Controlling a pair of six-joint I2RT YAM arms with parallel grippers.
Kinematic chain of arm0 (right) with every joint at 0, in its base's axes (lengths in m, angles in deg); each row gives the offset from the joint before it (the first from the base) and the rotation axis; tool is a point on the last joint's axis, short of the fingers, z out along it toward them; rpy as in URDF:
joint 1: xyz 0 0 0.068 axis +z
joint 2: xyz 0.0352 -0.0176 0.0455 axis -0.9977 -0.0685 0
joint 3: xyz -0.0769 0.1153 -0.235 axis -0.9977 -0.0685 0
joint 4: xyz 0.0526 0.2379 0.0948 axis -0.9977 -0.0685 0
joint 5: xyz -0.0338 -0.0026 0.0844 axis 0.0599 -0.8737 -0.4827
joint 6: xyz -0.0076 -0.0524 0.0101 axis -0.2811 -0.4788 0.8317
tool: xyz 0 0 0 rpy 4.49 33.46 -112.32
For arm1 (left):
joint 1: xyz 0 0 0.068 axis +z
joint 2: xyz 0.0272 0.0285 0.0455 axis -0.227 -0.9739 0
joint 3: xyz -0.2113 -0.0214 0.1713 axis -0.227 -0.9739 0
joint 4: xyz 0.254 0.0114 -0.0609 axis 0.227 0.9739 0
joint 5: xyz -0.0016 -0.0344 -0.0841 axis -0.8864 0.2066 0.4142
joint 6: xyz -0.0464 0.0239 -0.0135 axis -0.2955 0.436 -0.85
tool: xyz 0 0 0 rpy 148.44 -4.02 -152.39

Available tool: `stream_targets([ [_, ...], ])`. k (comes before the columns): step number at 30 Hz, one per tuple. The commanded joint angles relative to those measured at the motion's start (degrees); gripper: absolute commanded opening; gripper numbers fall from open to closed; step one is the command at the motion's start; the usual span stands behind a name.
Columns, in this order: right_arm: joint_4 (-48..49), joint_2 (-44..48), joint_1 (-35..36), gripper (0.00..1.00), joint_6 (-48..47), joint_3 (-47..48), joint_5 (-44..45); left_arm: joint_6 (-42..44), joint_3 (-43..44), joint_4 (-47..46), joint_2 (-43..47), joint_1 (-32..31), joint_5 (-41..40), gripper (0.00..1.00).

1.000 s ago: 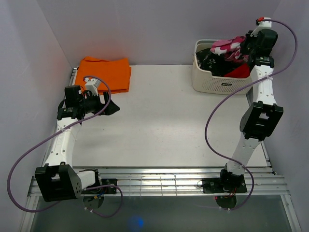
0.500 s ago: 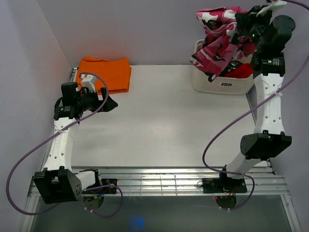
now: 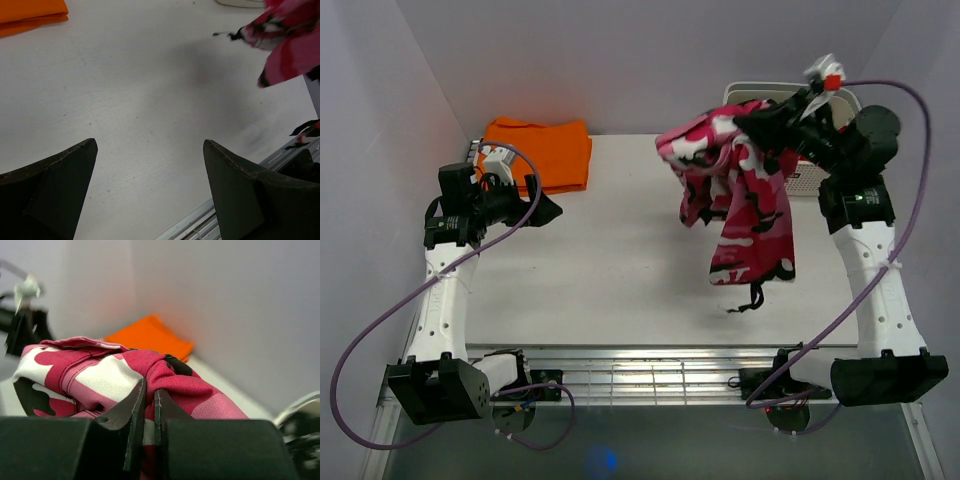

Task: Fold and stack the trousers
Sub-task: Move the trousers to the center of the board, then flatten the trousers out

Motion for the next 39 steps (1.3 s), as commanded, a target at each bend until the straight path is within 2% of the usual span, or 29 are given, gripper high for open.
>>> stream_targets([
  [1,-2.89,-0.63,3.66,0.08,-4.71,-10.40,-16.08,2.84,2.26,1.99,2.23,0.41,1.84,0.98],
  [3,-10.43,-1.58,7.52,0.08,-16.10,-15.32,-17.87,4.59,2.35,2.52,2.23,0.41,1.40,0.98],
  [4,-18.57,-2.29,9.27,0.08,-20.50,-16.30,-17.17,4.69,2.26,2.95,2.15,0.41,1.14,0.98],
  [5,-22.56,-3.43,12.51,0.08,-29.07,-16.92,-16.90,6.43,2.17,3.31,1.62,0.50,0.96,0.98],
  [7,-30.21,-6.85,16.13,0.08,-37.04,-17.63,-14.10,8.11,1.65,4.10,0.92,0.50,1.40,0.98],
  [9,-36.47,-9.66,21.58,0.08,-43.28,-18.24,-9.55,9.08,1.03,4.36,-0.13,0.50,1.75,0.98],
  [12,-37.28,-11.08,26.60,0.10,-43.23,-19.65,-4.96,10.83,0.68,5.24,-1.45,0.50,3.24,0.98],
  [13,-37.37,-11.00,27.21,0.24,-42.88,-20.26,-4.78,11.80,0.59,5.68,-1.81,0.50,4.03,0.98],
  [15,-37.02,-9.51,27.22,0.41,-42.17,-20.97,-2.60,13.82,0.50,7.17,-2.68,0.59,6.57,0.98],
  [16,-37.02,-8.81,27.22,0.57,-42.17,-21.06,-1.18,16.79,0.50,7.96,-2.69,0.59,7.80,0.98],
  [18,-38.59,-5.74,26.78,0.74,-42.26,-20.27,3.28,20.31,0.50,10.50,-2.43,0.50,10.18,0.98],
  [19,-39.12,-4.51,25.48,0.96,-42.52,-19.57,4.27,24.25,0.67,11.13,-1.55,0.33,12.62,0.98],
  [21,-40.61,-0.90,23.19,0.90,-42.43,-16.41,5.24,27.70,0.76,11.66,-0.06,-0.55,13.26,0.98],
  [23,-43.43,0.42,17.23,0.90,-41.73,-13.16,5.16,33.04,1.29,11.75,2.23,-3.96,11.43,0.98],
  [25,-47.01,0.43,11.78,0.90,-40.94,-8.42,3.59,35.44,2.25,11.75,2.76,-10.10,7.49,0.98],
  [26,-48.52,-0.88,5.49,0.90,-41.20,-7.01,2.79,36.93,3.56,11.75,2.15,-17.53,2.33,0.98],
  [27,-50.10,-1.67,2.29,0.90,-41.38,-4.99,0.78,37.29,4.36,11.40,1.36,-21.69,-0.51,0.98],
  [28,-51.77,-2.64,-4.09,0.90,-41.47,-4.36,-0.54,37.21,5.15,10.70,0.40,-29.57,-3.58,0.98],
  [30,-55.73,-5.28,-10.81,0.90,-41.55,-3.22,-4.92,37.99,7.86,9.73,-4.08,-36.64,-10.62,0.98],
  [31,-56.87,-6.07,-16.49,0.90,-41.38,-3.22,-6.17,38.26,8.75,9.29,-5.92,-43.98,-13.08,0.98],
  [33,-60.38,-8.09,-21.62,0.90,-41.90,-3.04,-10.11,40.00,10.42,7.89,-11.81,-51.40,-21.08,0.98],
  [34,-61.62,-8.62,-26.00,0.90,-42.25,-3.30,-10.83,40.54,10.61,7.01,-13.83,-57.97,-23.45,0.98],
  [37,-68.55,-10.20,-31.47,0.90,-48.55,-3.39,-14.26,42.47,11.92,2.97,-22.09,-66.70,-30.40,0.98],
  [39,-71.19,-10.29,-32.28,0.90,-50.77,-4.44,-13.31,42.66,14.81,3.92,-30.06,-67.96,-31.56,0.98],
])
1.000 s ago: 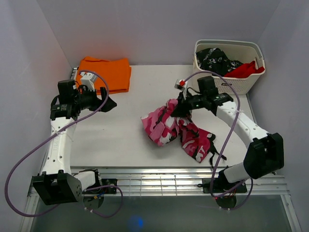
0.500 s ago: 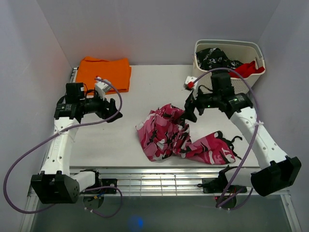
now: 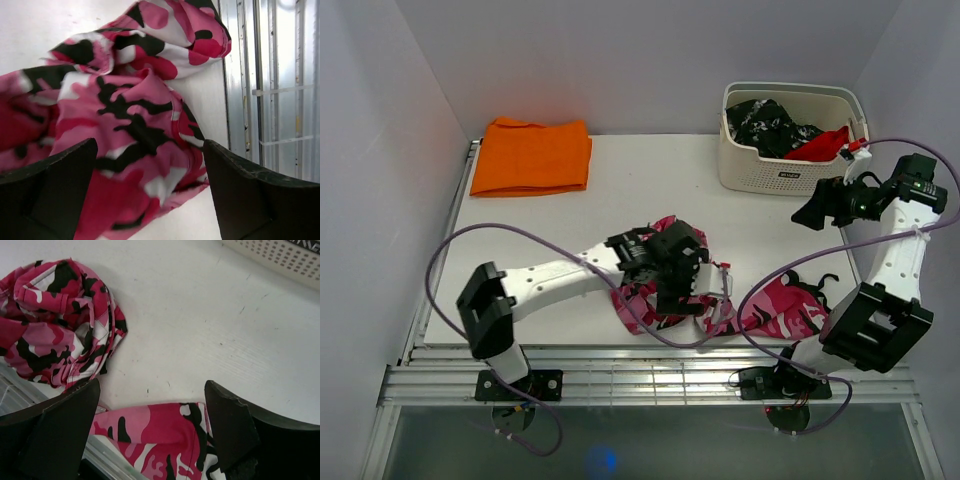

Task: Fold and stack the trousers
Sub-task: Flatten the trousers out

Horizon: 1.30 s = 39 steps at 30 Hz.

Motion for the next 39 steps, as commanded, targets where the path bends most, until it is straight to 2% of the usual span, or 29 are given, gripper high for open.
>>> stream_targets([
  [1,-10.29,1.49,-1.09,0.90,-8.35,-0.62,-4.75,2.01,6.70,0.21,-8.72,-2.35,-9.39,0.98],
  [6,-11.52,0.08,-1.09,0.90,-13.01,-7.20,-4.48,2.79,14.11,0.83,-16.12,-2.35,-12.57,0.97],
  [10,-8.65,-2.02,-0.92,0.92,-13.30,-11.87,-5.72,4.89,21.32,6.10,-21.40,-2.96,-7.57,0.97],
  [14,-7.22,-5.97,-1.00,0.92,-10.66,-8.90,-8.00,10.68,17.99,2.15,-19.57,-6.74,-3.09,0.98],
  [20,-9.33,-8.62,-1.62,0.92,-6.98,-0.72,-9.85,23.34,6.40,-0.67,-14.81,-8.94,3.16,0.98],
  [22,-9.51,-8.01,-2.23,0.91,-4.43,0.95,-9.94,26.50,3.05,-2.50,-15.51,-9.03,4.13,0.98],
  [25,-9.16,-5.64,-2.32,0.91,-2.84,1.75,-8.18,26.78,2.43,-6.73,-19.62,-9.12,2.21,0.98],
  [28,-6.80,-3.27,-2.41,0.90,-2.84,2.28,-6.25,25.30,4.88,-8.92,-22.37,-8.60,-1.74,0.69],
  [29,-6.08,-3.09,-2.41,0.90,-1.62,2.62,-5.72,23.46,5.06,-9.54,-21.67,-8.42,-1.75,0.54],
  [32,-7.13,-5.10,-2.76,0.90,-1.70,4.73,-6.94,20.38,4.11,-12.35,-15.72,-7.45,-1.31,0.45],
  [34,-7.05,-5.98,-3.55,0.90,-0.82,6.49,-9.14,19.06,2.96,-13.32,-12.37,-6.66,-0.62,0.21],
  [35,-7.04,-6.85,-3.64,0.90,-0.38,7.02,-9.58,18.88,1.13,-13.41,-8.87,-6.48,0.61,0.04],
  [36,-6.87,-7.21,-3.73,0.90,0.58,7.72,-10.02,19.31,-0.54,-14.63,-7.09,-6.39,1.23,0.00],
  [37,-6.78,-7.48,-3.90,0.90,1.29,7.90,-10.28,20.18,-2.12,-14.90,-5.34,-6.39,1.93,0.00],
  [38,-6.78,-7.91,-3.99,0.90,1.64,7.81,-10.90,21.67,-3.62,-14.73,-3.75,-6.48,3.85,0.04],
  [39,-6.61,-8.09,-3.99,0.90,1.82,7.99,-11.42,23.17,-6.42,-15.16,-0.95,-6.66,4.48,0.13],
])
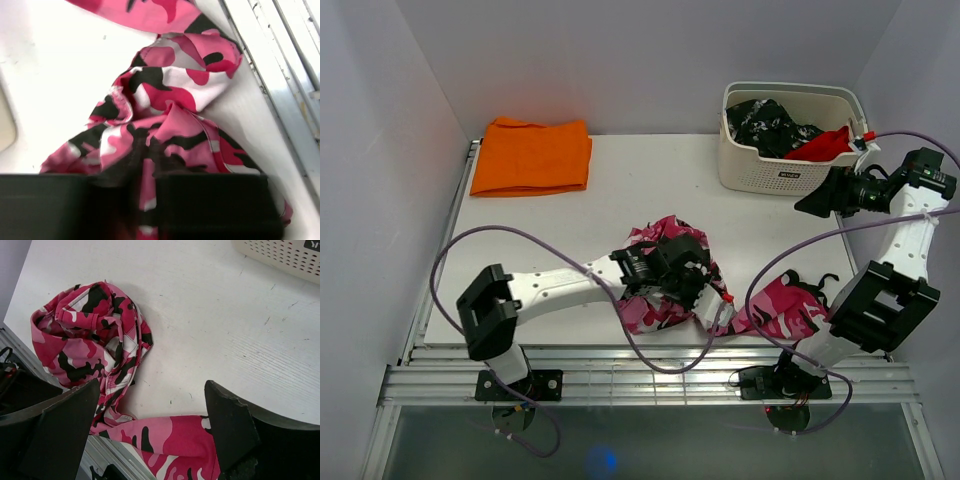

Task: Fold and stack the trousers
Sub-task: Flatten the trousers out

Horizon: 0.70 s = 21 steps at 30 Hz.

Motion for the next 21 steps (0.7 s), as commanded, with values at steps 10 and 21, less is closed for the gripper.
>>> stream_targets([
  [10,-4.41,-7.49,-0.52,0.90,3.32,12.30,-5.39,4.83,-3.86,-5.04,2.68,-8.70,2.28,0.98],
  [21,-5.92,-5.30,-1.31,0.90,-1.52,9.15,-3.19,3.09,3.01,-12.95,-12.22,-7.66,-13.55,0.61],
])
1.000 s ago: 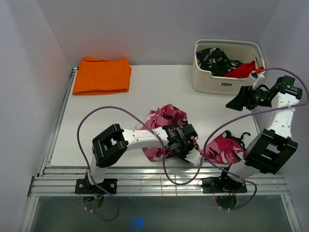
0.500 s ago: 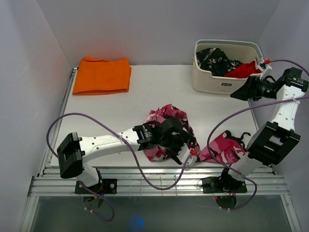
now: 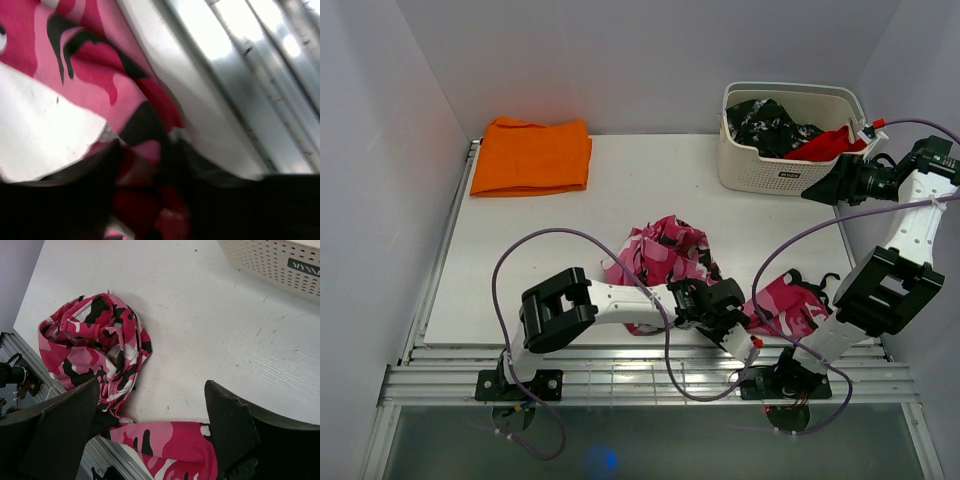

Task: Fold and stack the trousers
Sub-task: Flatten the trousers out

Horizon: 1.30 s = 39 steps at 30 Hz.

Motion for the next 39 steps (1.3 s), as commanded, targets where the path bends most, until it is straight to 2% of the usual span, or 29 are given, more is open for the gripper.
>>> stream_targets([
  [1,-1.42,2.31,-0.56,0.90,-2.24,-1.39,-1.18,-0.64,1.00,-2.09,3.50,2.24,-6.80,0.51],
  [3,-0.98,2.14,-0.57,0.90,-2.24,-1.57,-1.53,-3.26,2.05,-0.17,7.70,3.12,-8.89,0.30],
  [4,-0.97,2.05,-0.57,0.91,-2.24,-1.05,-1.79,-4.50,2.58,0.89,9.56,4.43,-9.17,0.00],
  [6,-0.54,1.43,-0.57,0.92,-2.07,-0.08,-2.49,-7.57,4.33,2.56,15.77,6.37,-9.96,0.00],
  [9,2.44,1.08,-0.65,0.92,0.91,0.80,-3.72,-16.26,7.58,5.99,21.77,13.04,-10.05,0.00],
  [12,4.55,1.17,-0.48,0.92,3.55,-0.42,-5.39,-24.35,9.18,7.58,30.21,25.31,-8.04,0.00],
  [14,7.10,1.61,-0.13,0.93,5.66,-2.87,-6.01,-30.15,7.51,6.62,37.06,31.66,-6.64,0.00],
  [15,7.72,1.69,0.66,0.93,5.93,-3.93,-6.27,-32.09,6.55,6.53,39.35,38.39,-5.15,0.00],
  [17,8.95,2.57,2.24,0.94,6.02,-6.48,-5.93,-37.61,2.34,6.35,45.57,44.93,-2.85,0.00],
  [18,10.78,3.79,5.90,0.95,6.54,-11.80,-4.71,-40.69,-1.25,7.66,48.83,54.19,-1.89,0.00],
  [19,14.72,5.28,7.77,0.96,7.33,-14.03,-3.91,-42.37,-5.46,8.37,50.26,56.97,-1.27,0.00],
  [21,24.46,7.75,18.18,0.98,13.10,-24.10,2.57,-48.00,-14.51,9.69,55.35,71.25,4.32,0.00],
  [22,30.78,7.50,22.51,1.00,15.58,-26.60,6.17,-49.49,-19.34,10.13,55.72,74.20,6.53,0.00],
  [23,34.41,6.10,28.03,0.96,17.60,-28.01,7.77,-50.46,-21.56,10.13,55.28,77.01,6.21,0.00],
  [26,44.52,-4.59,40.17,0.94,24.28,-23.57,14.08,-50.21,-24.57,10.82,51.61,80.11,8.93,0.00],
  [30,50.17,-12.00,43.89,0.97,29.39,-17.40,17.88,-49.60,-24.31,12.06,50.18,80.47,9.28,0.00],
  [32,52.37,-18.57,45.57,0.97,32.72,-13.03,18.94,-49.68,-23.96,12.76,49.57,80.47,10.07,0.00],
  [39,50.88,-30.63,49.35,0.98,38.27,-2.90,20.18,-49.33,-22.21,13.91,47.81,80.56,9.63,0.00],
])
